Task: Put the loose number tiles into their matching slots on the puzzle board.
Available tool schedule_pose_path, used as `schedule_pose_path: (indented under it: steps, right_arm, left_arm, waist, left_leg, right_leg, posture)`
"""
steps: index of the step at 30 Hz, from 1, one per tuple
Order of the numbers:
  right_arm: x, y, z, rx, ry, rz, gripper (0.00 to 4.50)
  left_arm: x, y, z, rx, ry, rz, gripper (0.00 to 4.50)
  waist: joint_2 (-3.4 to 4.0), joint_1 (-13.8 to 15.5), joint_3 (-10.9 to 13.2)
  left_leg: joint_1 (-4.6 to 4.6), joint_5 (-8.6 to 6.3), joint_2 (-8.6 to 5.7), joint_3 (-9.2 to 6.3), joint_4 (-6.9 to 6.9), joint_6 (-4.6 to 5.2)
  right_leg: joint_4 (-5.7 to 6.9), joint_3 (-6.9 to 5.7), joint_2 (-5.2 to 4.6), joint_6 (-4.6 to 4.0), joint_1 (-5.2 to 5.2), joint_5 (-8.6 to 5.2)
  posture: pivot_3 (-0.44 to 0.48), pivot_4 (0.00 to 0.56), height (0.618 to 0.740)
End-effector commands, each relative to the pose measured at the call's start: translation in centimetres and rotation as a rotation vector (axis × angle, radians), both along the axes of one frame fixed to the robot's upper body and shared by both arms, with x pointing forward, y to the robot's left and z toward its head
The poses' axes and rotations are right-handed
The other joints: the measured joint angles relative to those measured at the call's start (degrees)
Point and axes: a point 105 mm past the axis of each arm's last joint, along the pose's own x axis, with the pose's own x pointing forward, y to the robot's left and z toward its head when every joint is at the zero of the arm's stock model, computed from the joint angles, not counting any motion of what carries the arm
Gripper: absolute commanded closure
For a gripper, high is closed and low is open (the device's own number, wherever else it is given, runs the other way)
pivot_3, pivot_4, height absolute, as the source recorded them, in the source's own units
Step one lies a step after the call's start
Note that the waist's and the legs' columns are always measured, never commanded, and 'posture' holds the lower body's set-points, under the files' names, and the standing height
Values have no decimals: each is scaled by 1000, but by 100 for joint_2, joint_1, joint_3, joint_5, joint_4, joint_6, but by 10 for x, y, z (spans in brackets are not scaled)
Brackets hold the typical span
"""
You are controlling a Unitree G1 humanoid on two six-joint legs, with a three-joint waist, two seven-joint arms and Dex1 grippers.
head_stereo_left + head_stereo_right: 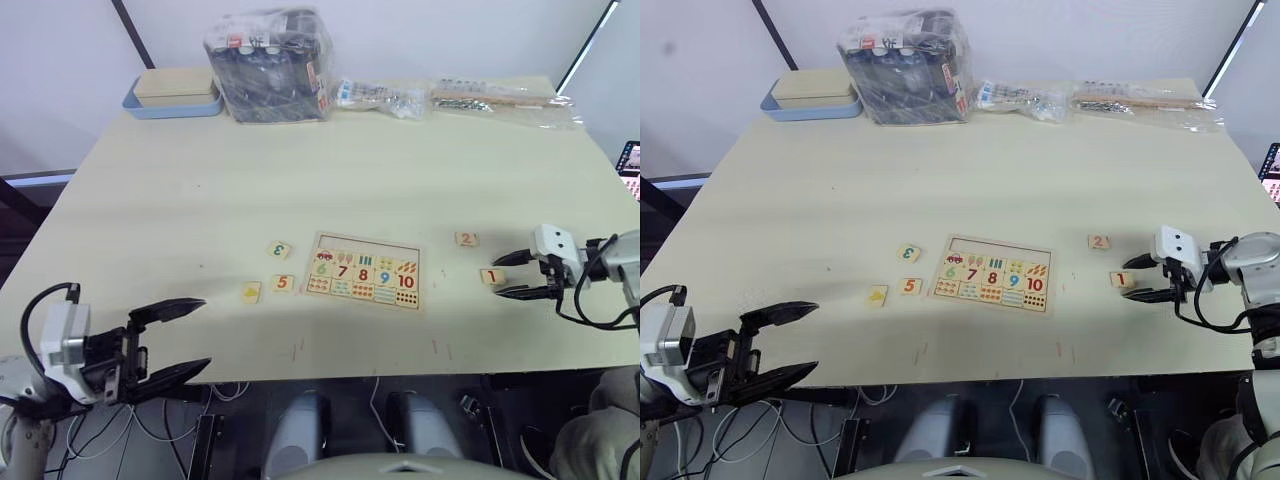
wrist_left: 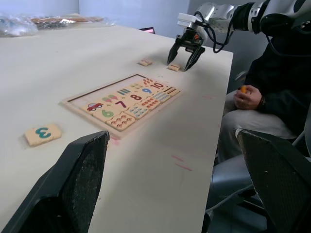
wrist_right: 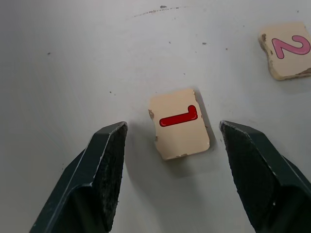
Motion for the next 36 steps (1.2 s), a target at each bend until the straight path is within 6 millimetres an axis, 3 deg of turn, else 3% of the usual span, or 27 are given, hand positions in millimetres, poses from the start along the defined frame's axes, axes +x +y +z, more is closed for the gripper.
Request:
schedule_pose_path:
  steps: [1,2,6,29,31,36]
  right_arm:
    - [4,-1,9,8,-54,2,1389]
    - [5,-1,9,11,-61,-3,1389]
    - [5,-2,8,8,-67,-9,2678]
    - [4,-3,3,22,-63,-25,2678]
    - [4,-3,3,26,-61,-28,3562]
    - [7,7,21,55,-79,-2,3646]
  left_arm:
    - [-3,2,5,1,-37,-9,0]
    - [-3,3,4,1,-37,-8,0]
    - [-4,3,4,1,-38,-10,0]
    - [-2,3,2,-9,-38,-7,0]
    - [-2,3,2,-10,-38,-6,0]
    - [-3,3,2,-9,-38,-2,0]
  waist:
    - [0,0,0]
    - [0,0,0]
    - [0,-5,0]
    - [-1,-28,-1]
    - [-1,-46,-1]
    - [0,-79,0]
  left_leg:
    - [0,0,0,0,0,0]
    - [0,0,0,-1,0,0]
    - [0,0,1,-1,0,0]
    - [1,0,3,-1,0,0]
    - [1,0,3,-2,0,0]
    - [1,0,4,-2,0,0]
  right_leg:
    - [0,0,0,0,0,0]
    - [0,-1,0,0,0,0]
    - [0,-1,0,0,0,0]
    - [0,-1,-1,-1,2,0]
    - [0,-1,-1,-1,2,0]
    - [0,-1,-2,-1,2,0]
  posture:
    - [0,150,740]
    - [0,150,740]
    - [0,150,740]
    - [0,150,740]
    - [0,150,740]
    - [0,150,740]
